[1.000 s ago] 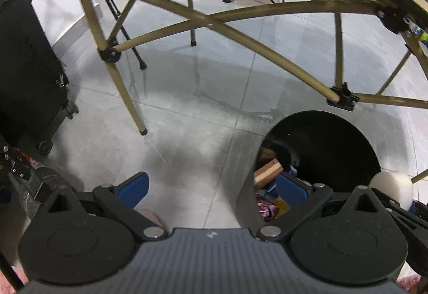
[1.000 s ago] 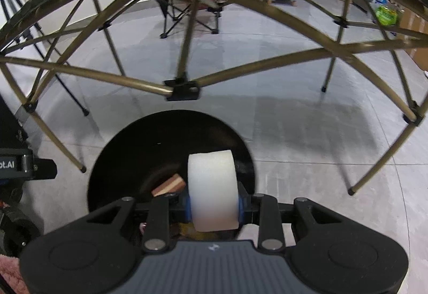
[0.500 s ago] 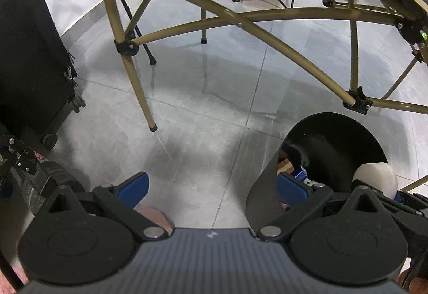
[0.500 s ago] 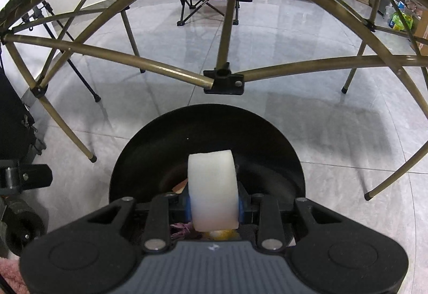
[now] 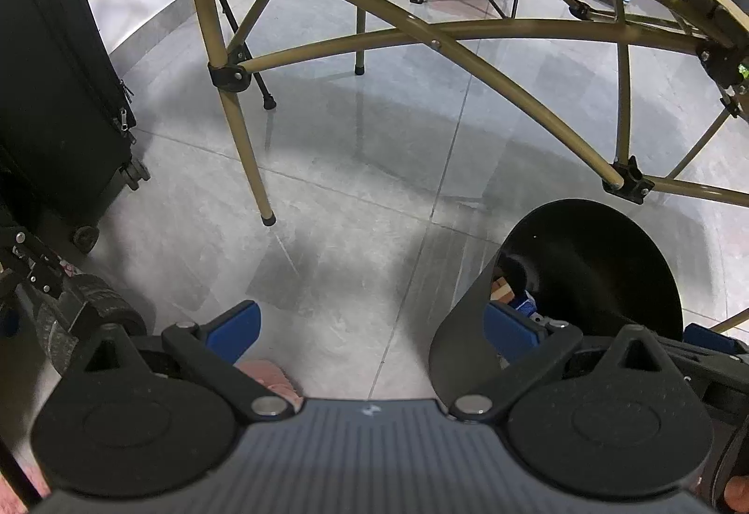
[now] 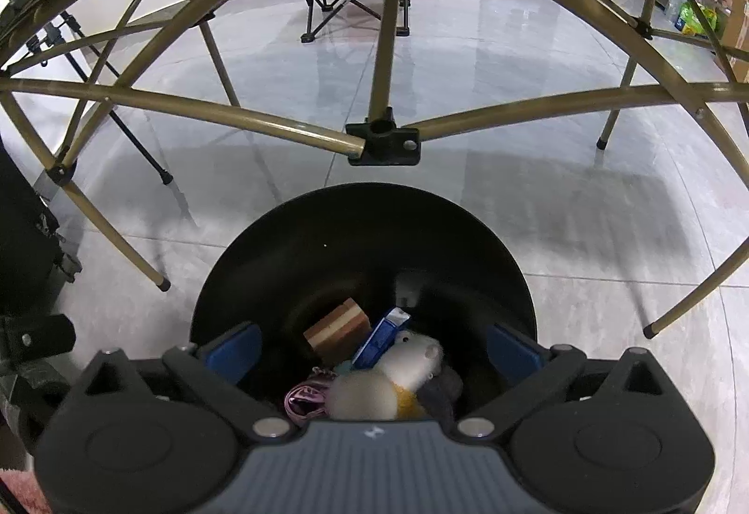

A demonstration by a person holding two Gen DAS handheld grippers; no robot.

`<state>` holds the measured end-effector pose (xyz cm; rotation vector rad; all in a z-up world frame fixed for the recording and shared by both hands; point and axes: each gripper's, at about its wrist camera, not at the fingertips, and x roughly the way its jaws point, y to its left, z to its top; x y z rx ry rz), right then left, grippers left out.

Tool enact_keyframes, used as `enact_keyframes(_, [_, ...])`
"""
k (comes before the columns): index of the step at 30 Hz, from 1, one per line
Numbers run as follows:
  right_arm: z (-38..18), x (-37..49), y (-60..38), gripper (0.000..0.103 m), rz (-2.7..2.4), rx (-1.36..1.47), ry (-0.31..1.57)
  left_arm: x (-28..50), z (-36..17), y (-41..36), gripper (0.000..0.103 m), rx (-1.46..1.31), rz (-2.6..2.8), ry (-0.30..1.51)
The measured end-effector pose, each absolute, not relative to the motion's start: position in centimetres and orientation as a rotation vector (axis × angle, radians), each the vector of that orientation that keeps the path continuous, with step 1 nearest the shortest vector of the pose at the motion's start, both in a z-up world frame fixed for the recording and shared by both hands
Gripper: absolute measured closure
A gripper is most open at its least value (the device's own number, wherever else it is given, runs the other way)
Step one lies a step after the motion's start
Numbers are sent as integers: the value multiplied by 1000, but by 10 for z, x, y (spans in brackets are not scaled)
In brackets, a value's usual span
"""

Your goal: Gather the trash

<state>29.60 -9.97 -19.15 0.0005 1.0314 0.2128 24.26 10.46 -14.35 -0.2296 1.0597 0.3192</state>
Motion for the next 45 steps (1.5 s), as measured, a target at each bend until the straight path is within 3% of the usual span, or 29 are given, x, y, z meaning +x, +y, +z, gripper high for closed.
enact_keyframes(12, [-174,277,-113,0,227,-10,1004,227,-125,93,0,-213,266,1001])
enact_keyframes(35, [-39,154,-178,0,290,-42,841,117,-19,45,0,-106,86,801])
enact_keyframes(45, [-6,104,-194,0,300,-61,805,73,6,32,0,-85,17,752])
